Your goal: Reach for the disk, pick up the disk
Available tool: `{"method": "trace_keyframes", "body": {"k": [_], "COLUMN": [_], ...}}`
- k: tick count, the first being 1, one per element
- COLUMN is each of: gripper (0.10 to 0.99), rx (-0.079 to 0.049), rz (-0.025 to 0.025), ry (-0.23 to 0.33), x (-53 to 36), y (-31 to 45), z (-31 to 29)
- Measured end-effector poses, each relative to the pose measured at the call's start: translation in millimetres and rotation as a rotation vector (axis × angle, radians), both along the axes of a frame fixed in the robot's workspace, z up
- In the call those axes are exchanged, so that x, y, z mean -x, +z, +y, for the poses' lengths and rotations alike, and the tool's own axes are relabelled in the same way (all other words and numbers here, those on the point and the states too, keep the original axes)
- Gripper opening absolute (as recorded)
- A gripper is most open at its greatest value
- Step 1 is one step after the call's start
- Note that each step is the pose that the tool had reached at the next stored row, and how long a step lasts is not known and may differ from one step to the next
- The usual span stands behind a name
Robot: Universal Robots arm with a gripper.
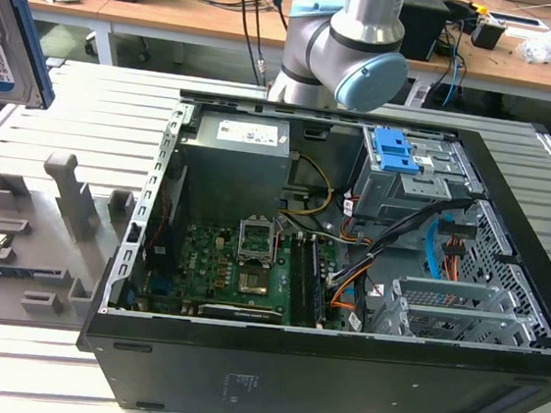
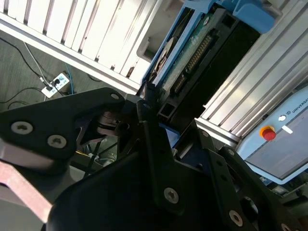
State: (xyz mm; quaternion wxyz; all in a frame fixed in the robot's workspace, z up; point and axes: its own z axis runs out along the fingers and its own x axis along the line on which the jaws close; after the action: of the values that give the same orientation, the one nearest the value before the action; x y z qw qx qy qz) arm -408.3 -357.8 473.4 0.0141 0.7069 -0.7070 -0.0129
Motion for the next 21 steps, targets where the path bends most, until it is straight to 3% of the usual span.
{"method": "trace_keyframes", "body": {"k": [21], "gripper": [0.369], "rx": [0.0], "rz": [0.0], "ry": [0.0], "x": [-0.2], "y": [26.7], "z": [0.1]}}
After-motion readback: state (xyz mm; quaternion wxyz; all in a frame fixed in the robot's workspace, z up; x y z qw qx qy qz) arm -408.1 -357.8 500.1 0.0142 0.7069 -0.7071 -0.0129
